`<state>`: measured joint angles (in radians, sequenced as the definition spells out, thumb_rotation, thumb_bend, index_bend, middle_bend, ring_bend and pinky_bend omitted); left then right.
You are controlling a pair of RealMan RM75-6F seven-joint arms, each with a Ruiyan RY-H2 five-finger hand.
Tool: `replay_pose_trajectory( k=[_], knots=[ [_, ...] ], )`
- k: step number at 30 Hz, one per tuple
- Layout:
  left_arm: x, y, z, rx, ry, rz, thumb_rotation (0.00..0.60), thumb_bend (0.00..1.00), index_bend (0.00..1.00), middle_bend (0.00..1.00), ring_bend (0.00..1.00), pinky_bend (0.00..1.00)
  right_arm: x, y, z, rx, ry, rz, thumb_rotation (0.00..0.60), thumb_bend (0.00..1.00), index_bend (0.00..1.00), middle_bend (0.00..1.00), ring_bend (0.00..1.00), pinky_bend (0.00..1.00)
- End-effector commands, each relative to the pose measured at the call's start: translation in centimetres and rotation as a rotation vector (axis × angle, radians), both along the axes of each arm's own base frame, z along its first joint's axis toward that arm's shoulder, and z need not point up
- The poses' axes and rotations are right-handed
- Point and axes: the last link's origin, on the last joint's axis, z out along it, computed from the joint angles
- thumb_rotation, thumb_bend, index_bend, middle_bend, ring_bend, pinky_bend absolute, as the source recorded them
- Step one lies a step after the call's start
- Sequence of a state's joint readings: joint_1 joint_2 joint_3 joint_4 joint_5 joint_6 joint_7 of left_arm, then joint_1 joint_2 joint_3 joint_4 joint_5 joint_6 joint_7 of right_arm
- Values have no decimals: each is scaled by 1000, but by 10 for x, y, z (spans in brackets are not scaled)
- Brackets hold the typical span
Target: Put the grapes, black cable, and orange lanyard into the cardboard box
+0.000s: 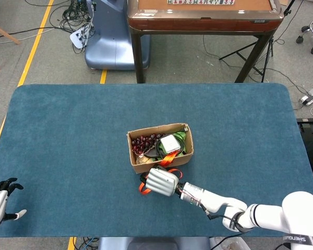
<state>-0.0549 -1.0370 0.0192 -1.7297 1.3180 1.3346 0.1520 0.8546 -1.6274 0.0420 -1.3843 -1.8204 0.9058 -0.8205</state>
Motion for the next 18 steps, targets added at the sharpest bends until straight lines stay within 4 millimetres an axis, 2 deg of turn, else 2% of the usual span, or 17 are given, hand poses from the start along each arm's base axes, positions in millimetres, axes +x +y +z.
replay_pose_trajectory(
  k=[1,12,18],
  knots=[
    [0,0,0,1,0,1,600,9,340,173,158,361,0,-3,0,-20,17,2,600,98,367,983,979,1000],
    [-1,0,0,5,-4,7,600,9,340,173,158,361,0,-7,2,-81,48,45,600,143,403,983,978,1000],
    [-1,0,0,5,-3,5,600,9,340,173,158,361,0,-7,1,-88,42,89,600,143,473,983,978,1000]
  ],
)
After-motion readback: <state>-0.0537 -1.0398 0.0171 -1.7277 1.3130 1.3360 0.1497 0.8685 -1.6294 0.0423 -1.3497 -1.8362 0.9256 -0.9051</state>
